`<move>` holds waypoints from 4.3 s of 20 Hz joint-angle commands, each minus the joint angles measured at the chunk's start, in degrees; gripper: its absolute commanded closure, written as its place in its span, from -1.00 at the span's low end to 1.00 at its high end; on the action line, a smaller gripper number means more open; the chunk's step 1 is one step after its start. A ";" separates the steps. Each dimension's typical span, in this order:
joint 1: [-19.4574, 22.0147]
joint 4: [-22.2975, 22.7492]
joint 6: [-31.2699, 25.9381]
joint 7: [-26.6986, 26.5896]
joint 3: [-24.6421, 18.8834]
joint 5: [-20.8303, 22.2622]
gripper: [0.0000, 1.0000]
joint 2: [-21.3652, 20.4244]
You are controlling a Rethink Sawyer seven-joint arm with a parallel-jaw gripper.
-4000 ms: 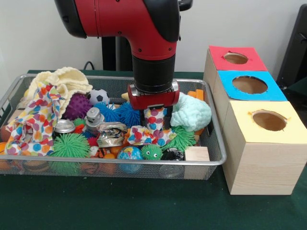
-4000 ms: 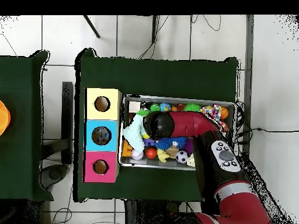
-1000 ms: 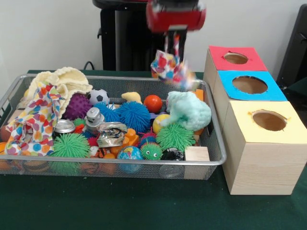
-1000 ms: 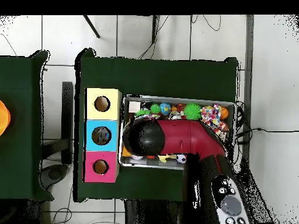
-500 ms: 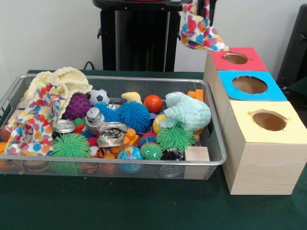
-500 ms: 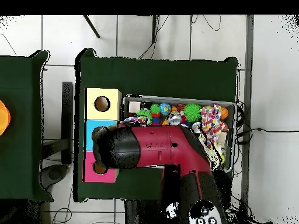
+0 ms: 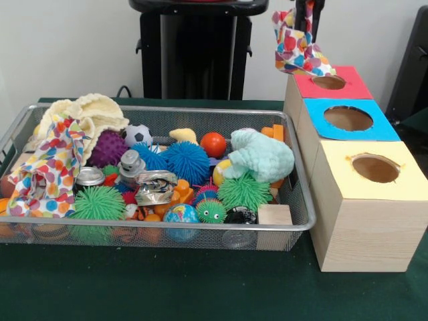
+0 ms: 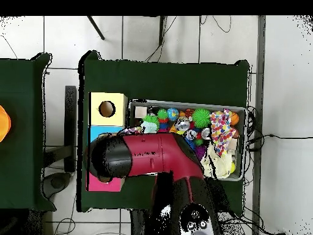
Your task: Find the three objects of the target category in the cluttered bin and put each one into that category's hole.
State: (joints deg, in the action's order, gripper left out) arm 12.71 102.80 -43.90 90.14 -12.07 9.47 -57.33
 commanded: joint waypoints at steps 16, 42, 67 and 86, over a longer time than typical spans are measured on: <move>-5.72 -6.42 -1.57 13.40 3.63 -2.89 1.00 10.12; -8.60 -26.30 -7.76 8.86 4.67 -3.98 1.00 24.73; -12.27 -26.11 -3.84 12.56 6.41 -5.11 1.00 27.91; -10.68 -34.86 -1.49 8.07 5.08 -4.81 1.00 36.08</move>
State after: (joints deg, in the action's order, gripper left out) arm -0.87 70.52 -49.02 90.18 -5.45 5.16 -27.22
